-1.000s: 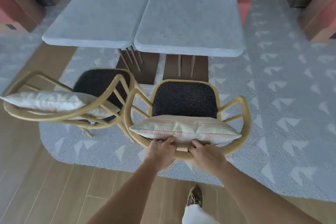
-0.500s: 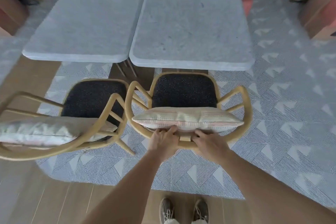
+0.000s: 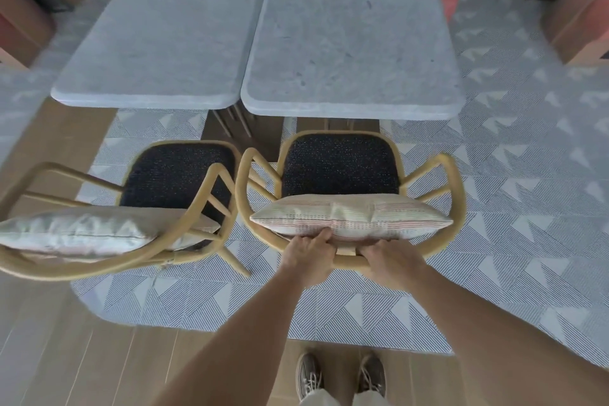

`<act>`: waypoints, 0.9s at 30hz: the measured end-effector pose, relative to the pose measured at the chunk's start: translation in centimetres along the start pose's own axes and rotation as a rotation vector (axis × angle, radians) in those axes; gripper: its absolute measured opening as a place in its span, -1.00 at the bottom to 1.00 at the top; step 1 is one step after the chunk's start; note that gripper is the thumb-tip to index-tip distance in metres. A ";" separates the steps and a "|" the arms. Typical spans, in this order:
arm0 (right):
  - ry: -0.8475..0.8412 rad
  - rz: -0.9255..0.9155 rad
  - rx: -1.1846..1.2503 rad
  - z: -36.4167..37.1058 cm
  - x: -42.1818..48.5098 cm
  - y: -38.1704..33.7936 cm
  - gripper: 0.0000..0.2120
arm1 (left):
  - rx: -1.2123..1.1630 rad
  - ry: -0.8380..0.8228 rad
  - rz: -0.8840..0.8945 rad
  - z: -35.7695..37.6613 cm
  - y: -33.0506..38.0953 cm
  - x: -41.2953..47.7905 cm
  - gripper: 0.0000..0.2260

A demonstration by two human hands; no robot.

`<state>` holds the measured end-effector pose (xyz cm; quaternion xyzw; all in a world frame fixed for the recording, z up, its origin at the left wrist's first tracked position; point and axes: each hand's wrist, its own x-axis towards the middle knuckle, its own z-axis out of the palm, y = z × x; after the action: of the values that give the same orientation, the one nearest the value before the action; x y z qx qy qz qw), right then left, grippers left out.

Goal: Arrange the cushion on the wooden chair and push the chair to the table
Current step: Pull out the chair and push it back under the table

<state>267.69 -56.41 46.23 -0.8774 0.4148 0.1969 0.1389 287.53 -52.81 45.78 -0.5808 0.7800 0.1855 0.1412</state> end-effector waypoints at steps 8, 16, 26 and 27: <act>0.032 -0.003 -0.022 2.2 -2.3 -2.7 -0.73 | 0.005 -0.016 -0.018 1.4 0.7 -3.5 -0.73; 0.070 0.016 -0.016 4.3 -4.1 -4.5 -0.74 | 0.035 0.007 -0.010 2.8 1.4 -6.3 -0.75; 0.125 -0.025 0.183 3.3 -5.9 -4.6 -0.40 | -0.257 0.251 0.086 2.8 -0.1 -8.4 -0.53; 0.171 -0.009 0.365 2.1 -6.7 -4.7 -0.31 | -0.425 0.351 0.073 1.9 -0.4 -9.1 -0.52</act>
<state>266.99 -48.13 47.86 -0.8531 0.4499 0.0426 0.2608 290.57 -44.27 48.02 -0.5922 0.7564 0.2465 -0.1281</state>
